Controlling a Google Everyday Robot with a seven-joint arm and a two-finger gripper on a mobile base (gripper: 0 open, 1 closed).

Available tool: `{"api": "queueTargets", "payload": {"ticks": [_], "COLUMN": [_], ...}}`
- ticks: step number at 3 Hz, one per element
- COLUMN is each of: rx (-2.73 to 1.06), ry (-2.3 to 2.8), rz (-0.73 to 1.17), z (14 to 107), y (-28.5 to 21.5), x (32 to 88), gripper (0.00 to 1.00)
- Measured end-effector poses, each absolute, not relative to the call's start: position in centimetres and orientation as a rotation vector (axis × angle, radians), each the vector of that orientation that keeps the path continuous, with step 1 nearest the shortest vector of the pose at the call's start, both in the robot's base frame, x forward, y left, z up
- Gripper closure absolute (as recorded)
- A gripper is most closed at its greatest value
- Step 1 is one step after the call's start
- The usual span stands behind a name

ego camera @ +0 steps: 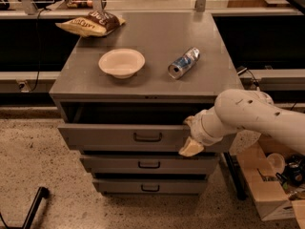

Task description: Open top drawer

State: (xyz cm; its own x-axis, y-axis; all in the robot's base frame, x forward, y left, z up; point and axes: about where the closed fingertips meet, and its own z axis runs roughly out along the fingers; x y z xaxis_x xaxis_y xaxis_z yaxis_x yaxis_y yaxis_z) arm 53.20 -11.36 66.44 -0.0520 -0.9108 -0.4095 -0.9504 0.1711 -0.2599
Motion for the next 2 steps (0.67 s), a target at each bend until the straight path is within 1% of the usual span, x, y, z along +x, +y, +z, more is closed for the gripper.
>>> {"api": "queueTargets", "payload": {"ticks": [1, 2], "rx": [-1.792, -1.823], "ry": [1.950, 1.900], "rz": [0.141, 0.200], "z": [68.0, 71.6], "y": [-10.8, -10.2], "x": [50.8, 47.8], "gripper": [0.38, 0.31]}}
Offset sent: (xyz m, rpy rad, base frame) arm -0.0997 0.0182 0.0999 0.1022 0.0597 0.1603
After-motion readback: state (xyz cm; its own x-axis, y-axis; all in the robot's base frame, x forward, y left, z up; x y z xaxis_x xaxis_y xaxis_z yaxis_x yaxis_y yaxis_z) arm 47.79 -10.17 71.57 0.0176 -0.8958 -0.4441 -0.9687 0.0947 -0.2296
